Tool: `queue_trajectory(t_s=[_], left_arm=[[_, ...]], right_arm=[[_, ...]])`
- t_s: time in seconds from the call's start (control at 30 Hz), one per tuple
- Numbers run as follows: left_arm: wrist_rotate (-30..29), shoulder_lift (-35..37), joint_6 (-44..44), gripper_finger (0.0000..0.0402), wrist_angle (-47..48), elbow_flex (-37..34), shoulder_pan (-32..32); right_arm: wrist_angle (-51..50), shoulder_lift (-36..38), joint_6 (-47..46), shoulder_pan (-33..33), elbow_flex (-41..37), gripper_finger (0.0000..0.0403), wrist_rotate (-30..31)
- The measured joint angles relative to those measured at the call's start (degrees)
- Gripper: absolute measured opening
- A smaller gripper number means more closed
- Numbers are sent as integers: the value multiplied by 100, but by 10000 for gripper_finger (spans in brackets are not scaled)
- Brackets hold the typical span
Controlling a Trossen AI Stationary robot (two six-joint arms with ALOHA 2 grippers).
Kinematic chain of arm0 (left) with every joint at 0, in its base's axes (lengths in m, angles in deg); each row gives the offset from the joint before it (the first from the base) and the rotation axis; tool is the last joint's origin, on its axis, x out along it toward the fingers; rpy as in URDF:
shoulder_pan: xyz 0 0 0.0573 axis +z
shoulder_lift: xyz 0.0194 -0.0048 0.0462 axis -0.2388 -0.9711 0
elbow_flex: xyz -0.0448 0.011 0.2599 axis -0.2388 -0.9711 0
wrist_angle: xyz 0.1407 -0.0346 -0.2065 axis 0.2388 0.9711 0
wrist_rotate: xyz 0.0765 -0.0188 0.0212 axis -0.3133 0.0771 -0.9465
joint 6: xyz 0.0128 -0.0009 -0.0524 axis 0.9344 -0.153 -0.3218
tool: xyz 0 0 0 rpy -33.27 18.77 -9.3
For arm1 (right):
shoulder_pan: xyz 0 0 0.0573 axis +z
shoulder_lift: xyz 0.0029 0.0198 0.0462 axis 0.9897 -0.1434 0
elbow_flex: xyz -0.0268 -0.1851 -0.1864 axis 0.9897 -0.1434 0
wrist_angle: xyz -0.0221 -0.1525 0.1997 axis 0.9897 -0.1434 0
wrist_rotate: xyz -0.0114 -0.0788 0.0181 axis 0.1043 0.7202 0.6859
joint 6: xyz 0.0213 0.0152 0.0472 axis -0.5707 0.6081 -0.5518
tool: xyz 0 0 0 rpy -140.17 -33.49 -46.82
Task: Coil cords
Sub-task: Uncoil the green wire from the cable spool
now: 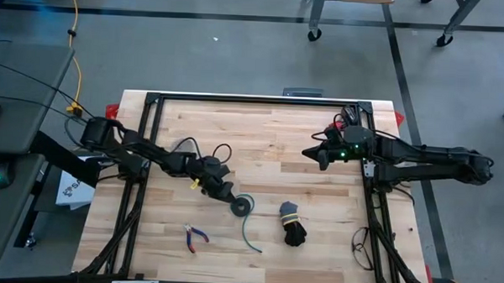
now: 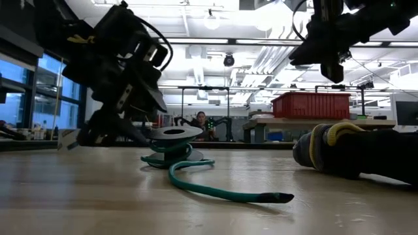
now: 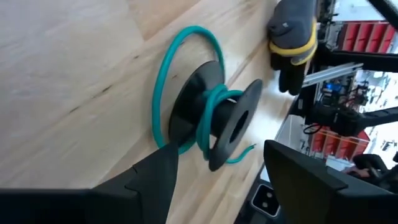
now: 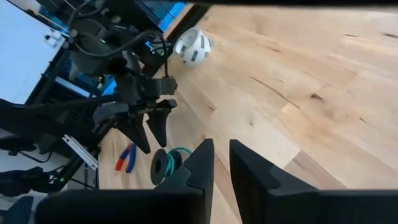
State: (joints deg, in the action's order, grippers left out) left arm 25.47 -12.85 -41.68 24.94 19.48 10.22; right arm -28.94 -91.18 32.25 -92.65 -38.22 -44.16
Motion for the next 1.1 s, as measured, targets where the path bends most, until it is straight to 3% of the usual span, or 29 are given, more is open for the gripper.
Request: queue_trajectory(t_s=[0.33,0.43,0.57,0.63,0.87,1.1], left_arm=[[33,-550,52,213,-536,287,-31],[43,-568,167,163,-524,367,-101],[82,-544,261,42,-528,503,-148],[78,-496,243,14,-516,558,-144],[308,120,871,3,-507,1036,182],[248,1227,1512,1,-521,1683,665]], right_arm=[[34,99,149,0,-1,62,24],[23,149,182,0,-2,62,24],[31,215,225,0,-2,63,24],[107,230,224,0,-2,63,4],[901,230,436,6,-7,62,-300],[3339,121,336,4,-2,61,-739]])
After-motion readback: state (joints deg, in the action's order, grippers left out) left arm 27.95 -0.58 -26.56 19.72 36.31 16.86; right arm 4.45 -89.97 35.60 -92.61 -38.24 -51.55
